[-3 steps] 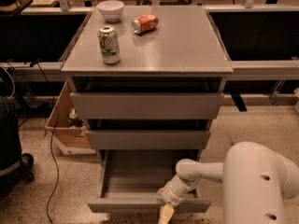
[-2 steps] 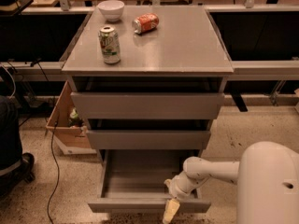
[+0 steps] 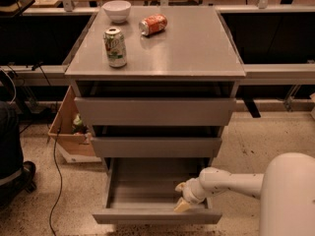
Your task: Open bottom drawer
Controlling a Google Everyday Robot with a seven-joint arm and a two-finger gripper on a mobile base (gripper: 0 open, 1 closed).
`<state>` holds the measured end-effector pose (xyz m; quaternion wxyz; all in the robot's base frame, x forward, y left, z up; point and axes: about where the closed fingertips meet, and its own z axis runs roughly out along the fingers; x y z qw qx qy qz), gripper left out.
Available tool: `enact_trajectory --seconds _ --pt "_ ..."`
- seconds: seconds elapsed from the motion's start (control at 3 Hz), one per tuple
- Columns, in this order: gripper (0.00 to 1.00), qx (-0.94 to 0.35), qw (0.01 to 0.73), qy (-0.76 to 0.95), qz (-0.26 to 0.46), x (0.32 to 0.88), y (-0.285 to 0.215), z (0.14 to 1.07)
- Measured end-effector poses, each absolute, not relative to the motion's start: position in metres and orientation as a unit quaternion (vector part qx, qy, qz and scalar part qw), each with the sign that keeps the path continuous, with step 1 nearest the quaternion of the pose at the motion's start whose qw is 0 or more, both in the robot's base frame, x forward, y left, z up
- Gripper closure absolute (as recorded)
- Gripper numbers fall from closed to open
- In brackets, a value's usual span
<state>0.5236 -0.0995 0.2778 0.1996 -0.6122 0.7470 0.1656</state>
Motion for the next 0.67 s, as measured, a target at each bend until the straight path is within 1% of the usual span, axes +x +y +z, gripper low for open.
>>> enact_trajectory --seconds 0.33,0.67 --pt "0.65 -0.612 0.242 0.743 0.121 0.5454 -0.1116 0.272" --pt "0.88 -0.61 0.254 0.743 0.111 0.5527 -0.1118 0.2727"
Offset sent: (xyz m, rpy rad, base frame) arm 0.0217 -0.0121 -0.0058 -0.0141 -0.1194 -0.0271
